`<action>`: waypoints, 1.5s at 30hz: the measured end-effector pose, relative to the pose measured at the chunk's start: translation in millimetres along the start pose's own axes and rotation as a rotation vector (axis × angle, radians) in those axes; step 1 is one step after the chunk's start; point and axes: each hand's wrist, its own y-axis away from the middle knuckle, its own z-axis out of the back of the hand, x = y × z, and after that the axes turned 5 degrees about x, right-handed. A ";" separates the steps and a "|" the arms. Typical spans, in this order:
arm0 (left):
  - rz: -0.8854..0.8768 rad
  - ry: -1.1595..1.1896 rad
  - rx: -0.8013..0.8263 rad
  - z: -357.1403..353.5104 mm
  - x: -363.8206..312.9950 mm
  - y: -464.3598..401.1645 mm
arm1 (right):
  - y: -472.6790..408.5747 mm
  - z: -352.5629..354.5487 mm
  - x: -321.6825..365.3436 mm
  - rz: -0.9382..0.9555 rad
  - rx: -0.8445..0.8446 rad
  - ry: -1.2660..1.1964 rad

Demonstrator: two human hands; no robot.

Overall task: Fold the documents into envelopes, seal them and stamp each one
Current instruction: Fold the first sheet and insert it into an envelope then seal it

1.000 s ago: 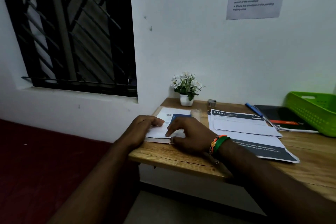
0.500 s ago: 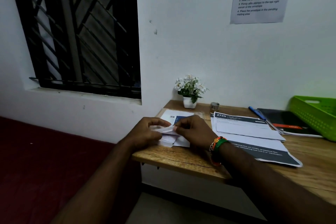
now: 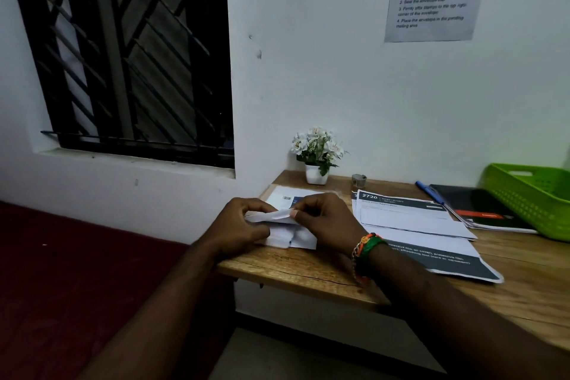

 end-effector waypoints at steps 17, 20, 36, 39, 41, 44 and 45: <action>-0.271 0.418 -0.547 -24.6 -56.1 -4.0 | 27.3 49.6 61.0 0.190 -0.191 -0.291; -0.336 0.509 -0.560 -27.0 -98.4 -11.6 | 37.7 71.7 74.3 0.210 -0.190 -0.371; -0.428 -0.461 0.075 -93.5 -197.2 -116.1 | 43.6 202.0 -12.8 -0.083 -0.340 -0.318; -0.432 -0.688 0.185 -115.7 -197.2 -137.7 | 38.5 207.6 -41.3 -0.203 -0.364 -0.344; -0.404 -0.793 0.239 -129.2 -189.4 -155.9 | 34.1 209.7 -58.8 -0.245 -0.347 -0.313; -0.324 -0.951 0.254 -147.5 -171.9 -176.9 | 30.5 211.5 -82.2 -0.308 -0.353 -0.316; -0.309 -0.974 0.258 -154.6 -164.4 -179.6 | 30.2 210.9 -89.8 -0.329 -0.361 -0.339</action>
